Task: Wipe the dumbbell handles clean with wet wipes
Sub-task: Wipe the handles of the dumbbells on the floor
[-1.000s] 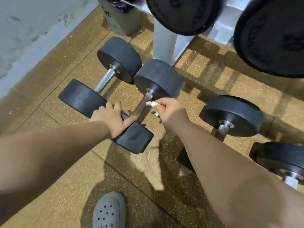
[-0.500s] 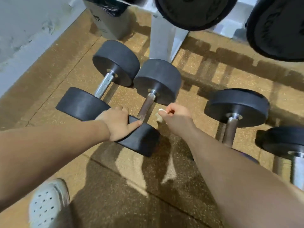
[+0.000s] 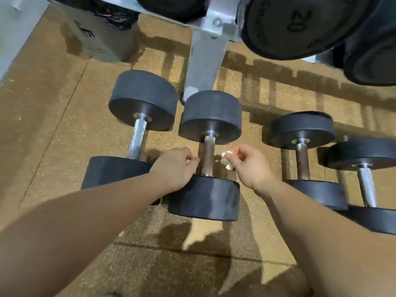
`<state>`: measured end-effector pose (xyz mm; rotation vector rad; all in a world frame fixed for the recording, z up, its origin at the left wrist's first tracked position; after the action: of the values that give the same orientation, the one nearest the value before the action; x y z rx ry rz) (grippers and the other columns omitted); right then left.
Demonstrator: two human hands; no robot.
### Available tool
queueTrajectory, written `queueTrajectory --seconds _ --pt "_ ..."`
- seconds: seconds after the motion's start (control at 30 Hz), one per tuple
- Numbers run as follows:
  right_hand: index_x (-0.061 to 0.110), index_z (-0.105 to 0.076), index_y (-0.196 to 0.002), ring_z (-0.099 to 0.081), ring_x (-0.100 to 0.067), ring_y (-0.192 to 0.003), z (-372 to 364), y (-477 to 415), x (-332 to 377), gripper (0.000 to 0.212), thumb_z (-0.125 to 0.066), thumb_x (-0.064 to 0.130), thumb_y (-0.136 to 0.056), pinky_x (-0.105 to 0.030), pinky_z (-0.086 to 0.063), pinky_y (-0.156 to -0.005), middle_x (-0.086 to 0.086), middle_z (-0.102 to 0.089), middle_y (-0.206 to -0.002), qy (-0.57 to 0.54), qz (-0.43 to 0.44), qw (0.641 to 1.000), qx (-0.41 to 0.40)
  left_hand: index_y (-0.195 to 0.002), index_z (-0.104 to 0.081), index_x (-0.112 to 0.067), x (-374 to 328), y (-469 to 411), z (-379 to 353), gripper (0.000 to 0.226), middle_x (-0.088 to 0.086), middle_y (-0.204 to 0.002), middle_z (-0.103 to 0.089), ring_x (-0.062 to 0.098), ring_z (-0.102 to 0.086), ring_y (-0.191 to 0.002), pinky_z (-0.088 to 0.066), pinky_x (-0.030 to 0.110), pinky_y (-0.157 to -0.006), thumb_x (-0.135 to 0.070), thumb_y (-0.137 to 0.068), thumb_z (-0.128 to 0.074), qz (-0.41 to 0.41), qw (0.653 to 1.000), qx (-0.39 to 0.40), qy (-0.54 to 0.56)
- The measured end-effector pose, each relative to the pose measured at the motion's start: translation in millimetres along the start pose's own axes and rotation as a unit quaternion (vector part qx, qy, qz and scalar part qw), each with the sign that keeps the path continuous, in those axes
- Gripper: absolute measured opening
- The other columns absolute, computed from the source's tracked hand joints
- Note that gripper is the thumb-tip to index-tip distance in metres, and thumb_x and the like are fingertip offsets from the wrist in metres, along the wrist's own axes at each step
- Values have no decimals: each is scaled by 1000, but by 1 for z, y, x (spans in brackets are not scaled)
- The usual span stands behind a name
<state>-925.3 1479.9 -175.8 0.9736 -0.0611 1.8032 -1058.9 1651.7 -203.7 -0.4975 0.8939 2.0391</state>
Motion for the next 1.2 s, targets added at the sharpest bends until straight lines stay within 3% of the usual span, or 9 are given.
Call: queueTrajectory --seconds 0.2,0.33,0.43,0.53,0.67,0.77,0.9,1.03,1.2 --pt "23 -69 -85 -50 -7 -59 -6 -26 -3 7 -73 27 -90 -17 -39 -56 7 -62 -71 -9 68 997 20 -103 -61 -20 -10 -2 -12 28 3 -105 -64 25 -58 -101 -46 46 -96 -44 -101 -48 24 996 -53 71" --pt "22 -77 -97 -58 2 -73 -24 -62 -1 9 -70 25 -91 -12 -42 -70 11 -71 -90 -30 132 991 7 -122 -59 -21 -14 16 -24 38 4 -123 -60 28 -53 -115 -44 48 -102 -49 -101 -44 39 996 -73 27" --pt "21 -76 -111 -59 -9 -91 -37 -78 0 22 -69 24 -91 -18 -39 -80 4 -68 -103 50 182 981 38 -129 -55 -22 -20 34 -41 59 4 -129 -58 29 -52 -121 -42 48 -104 -66 -94 -36 92 992 -82 27" --pt "23 -77 -109 -57 -6 -94 -45 -80 -8 20 -69 25 -91 -8 -37 -77 8 -64 -103 47 200 977 54 -134 -51 -24 -29 48 -60 81 2 -130 -56 26 -50 -123 -42 45 -104 -78 -81 -23 133 982 -133 15" --pt "23 -80 -99 -58 -1 -89 -51 -81 -20 12 -74 25 -89 1 -34 -79 10 -66 -97 -3 245 970 3 -142 -49 -26 -27 49 -66 81 -3 -136 -56 20 -47 -130 -40 41 -108 -76 -81 -32 137 974 -169 57" --pt "27 -81 -93 -58 2 -88 -52 -74 -24 8 -74 30 -88 -13 -44 -85 18 -64 -92 25 266 957 109 -137 -53 -22 -22 47 -65 77 -1 -130 -58 20 -50 -127 -41 41 -107 -74 -83 -34 119 977 -164 72" --pt "32 -79 -85 -58 15 -81 -46 -63 -34 4 -78 28 -85 -5 -37 -74 27 -66 -81 24 262 925 274 -136 -54 -22 -17 47 -64 76 -2 -132 -58 19 -49 -127 -41 41 -107 -73 -83 -35 113 976 -169 83" --pt "33 -77 -87 -63 0 -81 -57 -73 -24 3 -75 34 -87 -20 -47 -73 14 -73 -88 -12 224 958 181 -132 -57 -23 -18 45 -66 74 -1 -129 -59 22 -50 -126 -40 44 -108 -73 -83 -35 105 976 -172 80" --pt "35 -76 -107 -60 2 -97 -55 -80 -20 23 -75 41 -85 -15 -46 -89 18 -69 -106 -46 198 977 58 -131 -56 -23 -21 47 -67 76 -2 -131 -57 22 -48 -127 -39 45 -108 -75 -81 -31 98 978 -172 64"
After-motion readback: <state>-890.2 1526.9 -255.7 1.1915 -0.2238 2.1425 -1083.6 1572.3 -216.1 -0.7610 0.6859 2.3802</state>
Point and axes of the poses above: each hand's wrist, its own y-axis away from the middle knuckle, its own z-axis out of the back of the hand, x = y × z, the point moved 2 cm from there along -y, towards the middle knuckle
